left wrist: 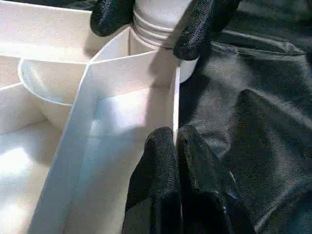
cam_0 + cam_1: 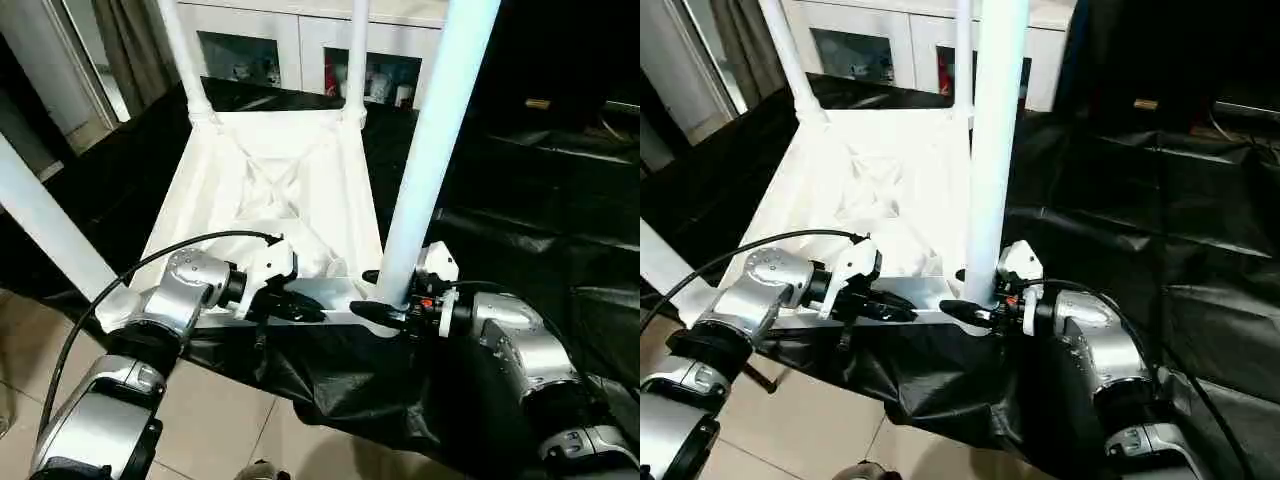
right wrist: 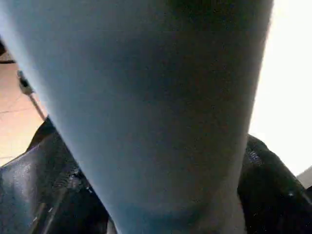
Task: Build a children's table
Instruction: Rotate leg to tighten
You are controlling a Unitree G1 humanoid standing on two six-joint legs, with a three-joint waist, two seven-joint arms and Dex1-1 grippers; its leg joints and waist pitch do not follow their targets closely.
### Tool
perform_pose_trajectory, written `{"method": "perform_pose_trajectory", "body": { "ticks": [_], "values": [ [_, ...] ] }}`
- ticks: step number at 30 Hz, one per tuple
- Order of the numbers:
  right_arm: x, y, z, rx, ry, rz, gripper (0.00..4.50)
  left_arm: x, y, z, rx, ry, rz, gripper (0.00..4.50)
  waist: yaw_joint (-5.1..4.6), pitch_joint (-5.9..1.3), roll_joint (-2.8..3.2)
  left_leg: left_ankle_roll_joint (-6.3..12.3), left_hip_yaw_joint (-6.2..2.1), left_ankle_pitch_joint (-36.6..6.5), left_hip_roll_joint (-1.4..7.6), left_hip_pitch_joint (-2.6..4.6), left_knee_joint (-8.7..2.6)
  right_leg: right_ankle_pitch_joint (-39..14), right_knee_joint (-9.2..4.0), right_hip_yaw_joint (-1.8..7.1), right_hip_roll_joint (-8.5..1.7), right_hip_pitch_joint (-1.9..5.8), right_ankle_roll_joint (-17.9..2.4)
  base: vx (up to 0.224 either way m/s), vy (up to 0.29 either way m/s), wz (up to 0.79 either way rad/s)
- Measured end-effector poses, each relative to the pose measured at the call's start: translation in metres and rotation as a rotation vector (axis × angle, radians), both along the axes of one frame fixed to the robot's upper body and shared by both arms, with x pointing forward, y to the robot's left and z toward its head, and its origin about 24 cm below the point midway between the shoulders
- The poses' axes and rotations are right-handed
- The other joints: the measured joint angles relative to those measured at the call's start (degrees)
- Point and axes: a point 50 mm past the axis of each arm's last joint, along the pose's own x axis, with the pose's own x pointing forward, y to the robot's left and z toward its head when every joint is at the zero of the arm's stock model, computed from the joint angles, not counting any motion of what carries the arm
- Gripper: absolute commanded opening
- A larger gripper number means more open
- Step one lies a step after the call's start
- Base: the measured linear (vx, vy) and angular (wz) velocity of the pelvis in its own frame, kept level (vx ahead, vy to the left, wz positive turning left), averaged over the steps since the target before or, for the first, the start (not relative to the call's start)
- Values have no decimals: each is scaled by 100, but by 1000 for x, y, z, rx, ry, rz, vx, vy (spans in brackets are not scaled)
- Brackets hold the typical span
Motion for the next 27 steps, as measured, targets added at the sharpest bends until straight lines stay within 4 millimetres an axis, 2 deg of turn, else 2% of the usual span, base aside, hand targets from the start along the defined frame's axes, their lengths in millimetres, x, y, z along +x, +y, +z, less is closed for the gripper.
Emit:
{"method": "perform_pose_trajectory", "body": {
  "ticks": [2, 6, 9, 14, 17, 19, 21, 24, 27],
  "values": [
    [4, 0, -3, 0, -12, -100, 272, 4, -5, -1, 6, -20, 47, 0, 3, -1, -1, -12, 0, 2, 1, 31, -1, 10, -1, 0, 0, 28, 3, 0, 0, 0],
    [20, 5, -9, 8, -14, -413, 272, 12, -22, -6, 14, -54, 173, 0, -67, 14, 1, -61, 1, -3, -5, 143, -45, 12, -57, 0, -2, 123, 30, -40, -1, -1],
    [27, 7, -12, 18, 2, -571, 272, 14, -35, -9, 0, -56, 226, 0, -120, 13, 5, -62, 0, -3, -8, 190, -99, 12, -121, -9, -1, 166, 31, 0, 0, 0],
    [37, 9, -11, -5, 5, -773, 272, 18, -54, -10, -2, -69, 299, 0, -146, 5, 25, -64, 1, -1, -19, 194, -100, 13, -125, 3, -3, 186, 29, 0, 0, 0],
    [38, 10, -11, -14, -17, -787, 272, 18, -57, -10, -6, -75, 302, 0, -167, -1, 39, -63, 1, -1, -22, 191, -99, 20, -121, 5, -6, 192, 29, 0, 0, 0],
    [38, 10, -10, -7, -33, -784, 342, 18, -57, -10, -8, -80, 299, 0, -172, -5, 45, -63, 1, -1, -21, 189, -100, 46, -118, 7, -6, 192, 32, 0, 0, 0],
    [37, 10, -9, -5, -40, -766, 344, 18, -57, -9, -9, -82, 292, 0, -173, -8, 50, -64, 1, -1, -19, 188, -112, 47, -116, 6, -5, 192, 29, 0, 0, 0],
    [33, 7, -9, -2, -55, -669, 385, 18, -51, -8, -5, -82, 260, 0, -181, -7, 51, -63, 0, 0, -17, 183, -122, 44, -117, 5, -3, 188, 33, 0, 0, 0],
    [26, 4, -7, -12, -73, -521, 391, 16, -41, -6, -3, -71, 207, 0, -194, -6, 49, -61, 0, 1, -15, 165, -121, 36, -116, 5, 0, 165, 37, 0, 0, 0]
  ]
}}
